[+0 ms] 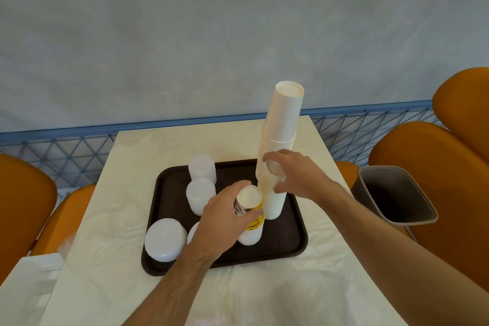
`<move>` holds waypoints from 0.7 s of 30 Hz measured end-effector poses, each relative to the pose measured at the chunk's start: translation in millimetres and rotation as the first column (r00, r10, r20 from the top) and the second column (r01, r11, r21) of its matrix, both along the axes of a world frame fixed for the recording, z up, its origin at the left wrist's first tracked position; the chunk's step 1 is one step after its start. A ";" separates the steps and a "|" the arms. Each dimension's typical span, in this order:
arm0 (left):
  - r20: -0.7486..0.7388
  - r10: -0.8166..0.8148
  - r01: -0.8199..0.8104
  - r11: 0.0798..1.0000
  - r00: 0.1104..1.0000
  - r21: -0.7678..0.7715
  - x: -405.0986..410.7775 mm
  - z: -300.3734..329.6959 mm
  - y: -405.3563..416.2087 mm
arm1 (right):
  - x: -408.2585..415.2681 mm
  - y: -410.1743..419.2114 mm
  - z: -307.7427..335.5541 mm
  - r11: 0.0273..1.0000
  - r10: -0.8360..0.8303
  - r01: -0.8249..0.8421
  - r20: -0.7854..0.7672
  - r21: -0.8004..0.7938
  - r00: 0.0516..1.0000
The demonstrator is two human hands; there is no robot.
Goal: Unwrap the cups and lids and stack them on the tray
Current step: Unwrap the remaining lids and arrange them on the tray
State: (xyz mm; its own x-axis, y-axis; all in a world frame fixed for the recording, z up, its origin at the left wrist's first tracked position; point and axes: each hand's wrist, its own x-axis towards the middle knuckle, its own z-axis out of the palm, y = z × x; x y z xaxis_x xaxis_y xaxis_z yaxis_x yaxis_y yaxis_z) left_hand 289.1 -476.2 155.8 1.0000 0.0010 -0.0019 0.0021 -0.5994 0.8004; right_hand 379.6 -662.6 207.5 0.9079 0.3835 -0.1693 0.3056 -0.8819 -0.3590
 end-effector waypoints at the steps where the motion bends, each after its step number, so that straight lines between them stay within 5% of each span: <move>1: 0.001 -0.003 0.003 1.000 1.000 0.007 -0.3 0.5 -0.7 | 4.1 3.8 -1.9 1.000 0.002 -0.002 0.012 0.018 1.000; 21: 0.000 0.071 -0.071 0.986 0.997 0.148 36.7 21.1 1.0 | 35.5 23.0 -16.9 0.991 0.093 -0.102 0.111 0.082 0.989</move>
State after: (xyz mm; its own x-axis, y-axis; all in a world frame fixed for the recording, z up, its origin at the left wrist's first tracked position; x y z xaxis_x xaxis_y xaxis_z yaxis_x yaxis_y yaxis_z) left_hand 325.8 -475.2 176.9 0.9973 0.0727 -0.0016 0.0529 -0.7095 0.7027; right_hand 415.1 -639.6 190.5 0.8764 0.4803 -0.0349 0.4295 -0.8125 -0.3942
